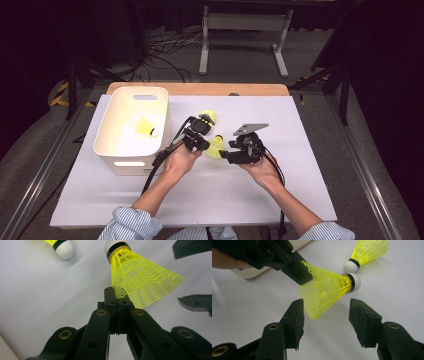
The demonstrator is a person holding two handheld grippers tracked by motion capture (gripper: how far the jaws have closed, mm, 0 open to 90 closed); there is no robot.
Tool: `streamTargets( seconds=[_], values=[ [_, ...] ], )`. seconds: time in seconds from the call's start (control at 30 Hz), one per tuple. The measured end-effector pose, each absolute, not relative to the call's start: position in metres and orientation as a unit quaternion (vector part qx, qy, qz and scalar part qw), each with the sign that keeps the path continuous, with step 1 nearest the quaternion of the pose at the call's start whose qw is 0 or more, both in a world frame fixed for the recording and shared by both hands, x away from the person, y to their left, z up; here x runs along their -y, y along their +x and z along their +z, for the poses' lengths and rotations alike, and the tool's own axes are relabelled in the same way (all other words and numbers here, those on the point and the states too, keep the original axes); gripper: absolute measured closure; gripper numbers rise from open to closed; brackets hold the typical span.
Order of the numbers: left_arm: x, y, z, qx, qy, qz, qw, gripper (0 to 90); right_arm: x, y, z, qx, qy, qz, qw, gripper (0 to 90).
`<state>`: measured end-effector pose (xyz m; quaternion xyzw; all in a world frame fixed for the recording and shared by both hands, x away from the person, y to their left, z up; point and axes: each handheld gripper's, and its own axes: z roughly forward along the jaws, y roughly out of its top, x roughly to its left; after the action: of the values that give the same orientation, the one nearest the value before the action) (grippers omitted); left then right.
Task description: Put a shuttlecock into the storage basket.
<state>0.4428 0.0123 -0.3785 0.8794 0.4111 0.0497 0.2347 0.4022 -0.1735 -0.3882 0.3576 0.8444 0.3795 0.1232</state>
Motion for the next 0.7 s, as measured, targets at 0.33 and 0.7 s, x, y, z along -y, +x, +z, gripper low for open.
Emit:
streamTargets(
  seconds=[0.33, 0.7],
  values=[
    [-0.017, 0.441, -0.372, -0.409, 0.88, 0.048, 0.234, 90.0, 0.2, 0.385, -0.384, -0.832, 0.336, 0.414, 0.154, 38.5],
    [-0.02, 0.438, -0.368, -0.414, 0.879, 0.05, 0.232, 90.0, 0.231, 0.359, -0.39, -0.818, 0.323, 0.436, 0.192, 29.6]
  ],
)
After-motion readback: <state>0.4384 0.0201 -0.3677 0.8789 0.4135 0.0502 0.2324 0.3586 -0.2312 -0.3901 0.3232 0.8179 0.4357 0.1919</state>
